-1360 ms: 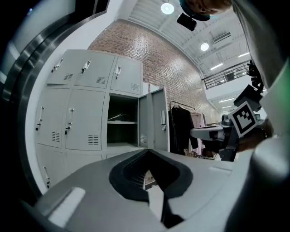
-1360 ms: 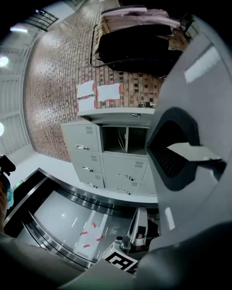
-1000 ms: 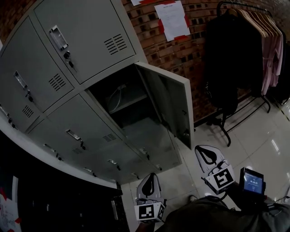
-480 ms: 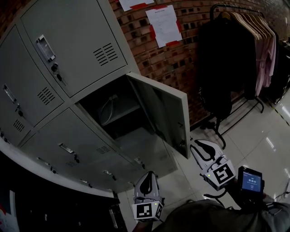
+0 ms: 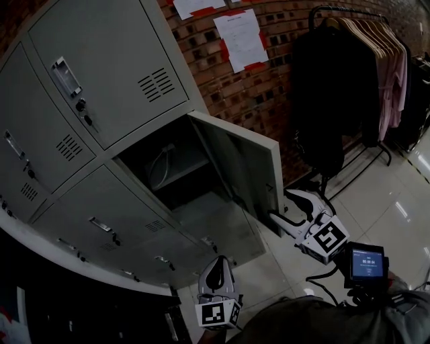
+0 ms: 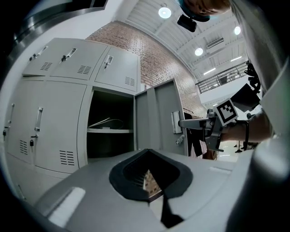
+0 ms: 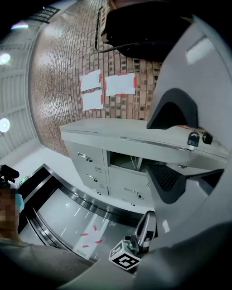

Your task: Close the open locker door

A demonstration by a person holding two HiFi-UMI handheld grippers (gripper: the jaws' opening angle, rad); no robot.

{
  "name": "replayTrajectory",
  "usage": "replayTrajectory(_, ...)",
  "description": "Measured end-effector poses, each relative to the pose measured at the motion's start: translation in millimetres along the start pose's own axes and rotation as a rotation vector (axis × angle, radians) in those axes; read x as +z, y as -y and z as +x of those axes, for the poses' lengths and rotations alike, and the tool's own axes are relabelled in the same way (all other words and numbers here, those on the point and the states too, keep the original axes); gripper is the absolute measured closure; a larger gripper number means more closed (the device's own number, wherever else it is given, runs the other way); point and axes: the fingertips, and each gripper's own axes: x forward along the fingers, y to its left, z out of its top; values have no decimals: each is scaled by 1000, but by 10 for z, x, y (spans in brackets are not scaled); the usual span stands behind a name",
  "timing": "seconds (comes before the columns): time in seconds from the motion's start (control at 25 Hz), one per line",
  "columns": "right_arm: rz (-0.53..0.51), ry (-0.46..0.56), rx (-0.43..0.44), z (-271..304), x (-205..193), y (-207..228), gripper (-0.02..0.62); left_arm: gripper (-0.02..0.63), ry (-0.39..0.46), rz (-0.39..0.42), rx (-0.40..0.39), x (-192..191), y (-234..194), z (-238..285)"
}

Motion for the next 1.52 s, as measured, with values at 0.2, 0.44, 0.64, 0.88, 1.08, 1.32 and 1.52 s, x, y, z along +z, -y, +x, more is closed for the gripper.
replayTrajectory(0.2, 7, 36, 22, 64, 125, -44, 451, 604, -9, -1, 24, 5, -75, -66)
replayTrajectory(0.44, 33, 51, 72, 84, 145, -170, 448, 604, -17, -2, 37, -8, -118, -112)
replayTrajectory(0.64, 40, 73, 133, 111, 169, -381, 436, 604, -17, -3, 48, -7, -138, -197)
replayTrajectory(0.88, 42, 94, 215, 182, 213, -720, 420, 604, -14, -1, 84, 12, -184, -393)
replayTrajectory(1.08, 38, 100, 281, 288, 231, -979, 426, 604, -16, 4, 130, 44, -272, -560)
replayTrajectory(1.32, 39, 130, 344, 457, 243, -1231, 432, 604, -19, 14, 197, 45, -402, -724)
replayTrajectory(1.52, 34, 145, 389, 621, 232, -1397, 437, 604, -26, 19, 259, 13, -525, -822)
